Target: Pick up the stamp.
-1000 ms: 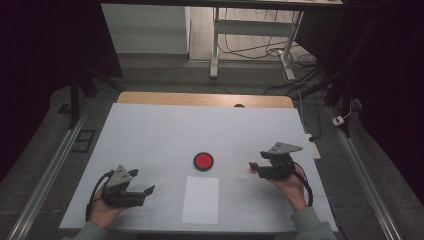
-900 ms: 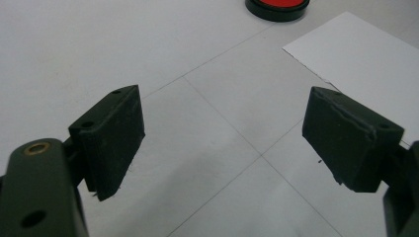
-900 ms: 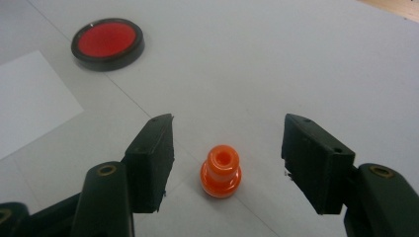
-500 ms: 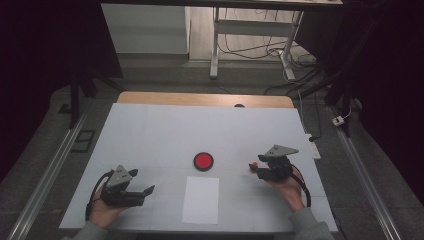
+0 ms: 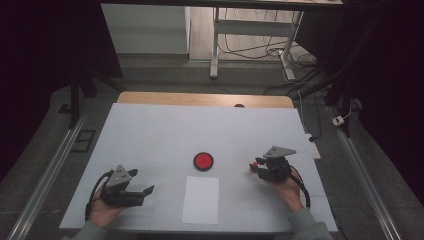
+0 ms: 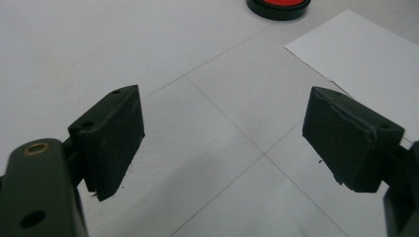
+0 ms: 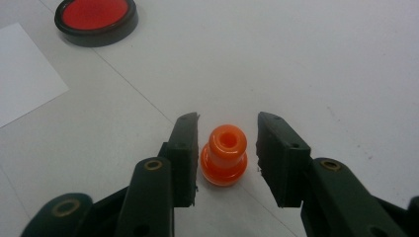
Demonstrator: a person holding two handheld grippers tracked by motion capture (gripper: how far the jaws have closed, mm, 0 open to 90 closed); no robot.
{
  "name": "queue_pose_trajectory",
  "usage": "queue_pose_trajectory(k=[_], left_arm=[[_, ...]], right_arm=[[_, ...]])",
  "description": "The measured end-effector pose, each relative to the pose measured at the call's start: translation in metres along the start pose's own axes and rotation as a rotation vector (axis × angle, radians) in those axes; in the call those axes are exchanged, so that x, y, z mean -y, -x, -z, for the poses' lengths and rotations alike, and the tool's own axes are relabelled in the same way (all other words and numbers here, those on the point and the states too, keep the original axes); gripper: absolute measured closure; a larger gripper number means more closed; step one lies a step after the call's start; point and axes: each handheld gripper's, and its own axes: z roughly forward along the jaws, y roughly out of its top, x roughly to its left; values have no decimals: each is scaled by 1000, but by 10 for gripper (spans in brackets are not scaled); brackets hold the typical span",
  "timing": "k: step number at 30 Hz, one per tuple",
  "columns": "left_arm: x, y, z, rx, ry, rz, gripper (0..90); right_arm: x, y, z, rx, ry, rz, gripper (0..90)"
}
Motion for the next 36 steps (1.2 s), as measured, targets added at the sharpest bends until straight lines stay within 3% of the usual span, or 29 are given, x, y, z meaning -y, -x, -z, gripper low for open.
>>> queue_pose_trajectory(k=[11,24,36], left_arm=[[0,0,0,1,-4,-1,163],[1,-1,0,-13,-1,-3,164],[1,-1,-1,-15,-7,-4,165]], right_arm=[[1,-1,-2,-13,4,4,696],[1,-1,-2,-5,10,7,717],[-1,2,9,-4,71,-27,719]])
